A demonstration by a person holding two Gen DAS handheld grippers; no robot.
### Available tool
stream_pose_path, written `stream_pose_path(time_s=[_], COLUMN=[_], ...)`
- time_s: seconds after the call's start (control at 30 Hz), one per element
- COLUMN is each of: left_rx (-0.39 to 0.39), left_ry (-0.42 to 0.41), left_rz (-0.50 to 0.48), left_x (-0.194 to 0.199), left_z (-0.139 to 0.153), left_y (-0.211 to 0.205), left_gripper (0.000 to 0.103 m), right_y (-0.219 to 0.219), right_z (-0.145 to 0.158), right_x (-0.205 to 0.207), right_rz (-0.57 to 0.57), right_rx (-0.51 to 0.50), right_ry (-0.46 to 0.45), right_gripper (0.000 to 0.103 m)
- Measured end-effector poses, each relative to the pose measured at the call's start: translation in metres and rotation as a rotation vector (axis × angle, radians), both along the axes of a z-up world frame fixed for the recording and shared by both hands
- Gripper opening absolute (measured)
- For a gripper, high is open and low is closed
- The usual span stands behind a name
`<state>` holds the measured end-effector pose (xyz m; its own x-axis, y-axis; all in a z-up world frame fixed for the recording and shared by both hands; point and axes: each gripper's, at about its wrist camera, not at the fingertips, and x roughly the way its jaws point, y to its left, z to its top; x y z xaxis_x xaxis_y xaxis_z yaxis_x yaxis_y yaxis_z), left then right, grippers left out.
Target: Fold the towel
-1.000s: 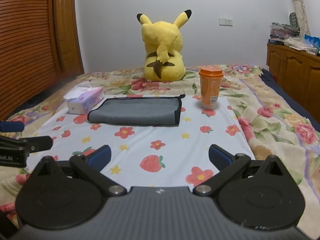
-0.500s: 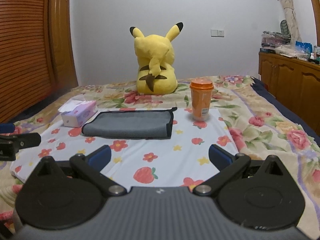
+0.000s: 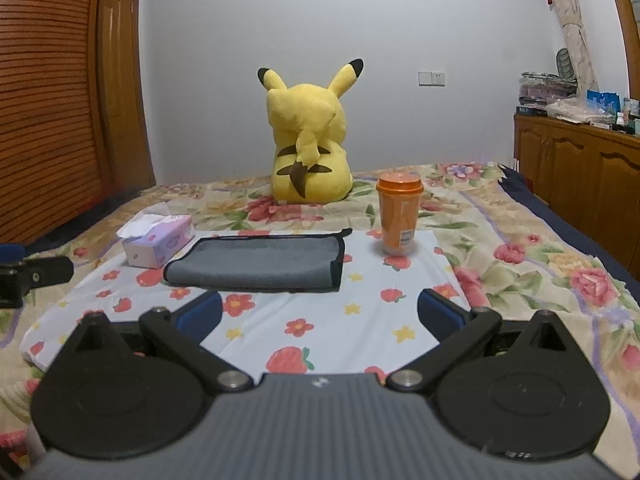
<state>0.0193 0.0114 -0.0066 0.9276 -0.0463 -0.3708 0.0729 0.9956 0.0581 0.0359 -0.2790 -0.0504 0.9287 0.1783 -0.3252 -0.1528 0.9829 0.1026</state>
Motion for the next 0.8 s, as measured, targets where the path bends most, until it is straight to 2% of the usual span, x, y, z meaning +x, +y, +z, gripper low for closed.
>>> stream_pose_path(time_s=[0.4,0.8], left_rx=[0.011,0.024], left_ry=[-0.035,-0.046], left_rz=[-0.003,-0.014], left_x=[-0.0045,-0.0071], left_z=[0.002,0.0021], left_y=[-0.0009,-0.003], left_gripper=[0.103,0.103], right_y=[-0.002,-0.0034], right_z=[0.0055,0.0056], right_x=[-0.0068,-0.0073], right_rz=[-0.009,-0.016], right_rx=[0.013,0.013], right_ry=[-0.06,-0.072], right_gripper=[0.103,0.103])
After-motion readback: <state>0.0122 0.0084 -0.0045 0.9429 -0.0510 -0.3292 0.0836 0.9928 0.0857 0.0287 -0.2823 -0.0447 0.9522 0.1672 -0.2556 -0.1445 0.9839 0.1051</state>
